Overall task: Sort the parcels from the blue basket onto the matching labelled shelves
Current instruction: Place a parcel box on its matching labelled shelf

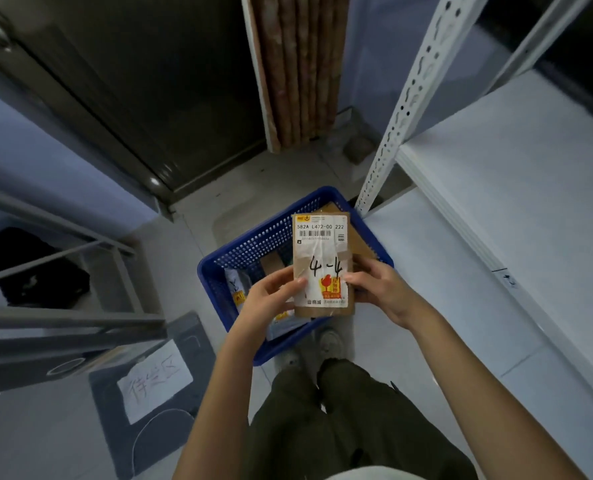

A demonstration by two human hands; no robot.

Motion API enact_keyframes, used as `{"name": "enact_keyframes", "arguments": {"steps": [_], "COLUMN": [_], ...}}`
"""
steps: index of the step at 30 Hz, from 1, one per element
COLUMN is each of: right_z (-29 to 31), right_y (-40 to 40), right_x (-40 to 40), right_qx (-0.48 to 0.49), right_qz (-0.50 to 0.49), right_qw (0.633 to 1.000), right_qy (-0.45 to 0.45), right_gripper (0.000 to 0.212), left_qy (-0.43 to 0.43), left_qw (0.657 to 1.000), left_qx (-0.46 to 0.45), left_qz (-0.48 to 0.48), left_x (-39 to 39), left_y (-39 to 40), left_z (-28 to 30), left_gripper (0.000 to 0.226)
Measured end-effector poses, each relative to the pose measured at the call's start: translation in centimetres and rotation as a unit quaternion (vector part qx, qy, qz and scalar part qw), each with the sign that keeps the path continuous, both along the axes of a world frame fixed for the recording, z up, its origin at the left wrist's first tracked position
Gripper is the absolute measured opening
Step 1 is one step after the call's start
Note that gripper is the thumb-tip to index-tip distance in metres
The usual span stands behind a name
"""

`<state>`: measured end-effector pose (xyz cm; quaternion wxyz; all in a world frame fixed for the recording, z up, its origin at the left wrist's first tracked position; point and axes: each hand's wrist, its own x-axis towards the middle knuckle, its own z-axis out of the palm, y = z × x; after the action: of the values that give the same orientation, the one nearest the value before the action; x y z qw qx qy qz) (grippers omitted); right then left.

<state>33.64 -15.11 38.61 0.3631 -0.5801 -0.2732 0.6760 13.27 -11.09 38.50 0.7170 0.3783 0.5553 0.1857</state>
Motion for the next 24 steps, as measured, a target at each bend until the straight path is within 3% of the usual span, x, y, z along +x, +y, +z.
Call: {"name": "enact_keyframes", "arguments": {"steps": [8, 13, 19, 24], "right_z": [2.2, 3.0, 4.1, 5.3], "right_y": [-5.4, -9.3, -15.6, -22.7], "right_x": [1.7, -0.2, -3.9, -6.5], "right_qx": [-0.001, -0.021, -0.033, -0.032], "right_qz": [-0.167, -0.328, -0.487, -0.598], "right_qw": [0.984, 0.942, 0.867, 0.793], "right_qy": [-0.062, -0.075, -0.100, -0.113], "right_gripper": [0.036, 0.039, 0.042, 0.052], "left_qy": [-0.059, -0.083, -0.083, -0.092], "left_qw": [0.985, 0.950, 0.884, 0.801], "left_qx": [0.004, 0.015, 0.010, 0.005], "left_qz": [-0.160, -0.301, -0.461, -0.591], "left_x": [4.4, 7.0, 11.1, 13.8], "left_y": [1.3, 2.4, -1.4, -7.4], "left_z": [1.1, 2.0, 2.3, 2.7], "left_gripper": [0.034, 0.034, 0.041, 0.043]}}
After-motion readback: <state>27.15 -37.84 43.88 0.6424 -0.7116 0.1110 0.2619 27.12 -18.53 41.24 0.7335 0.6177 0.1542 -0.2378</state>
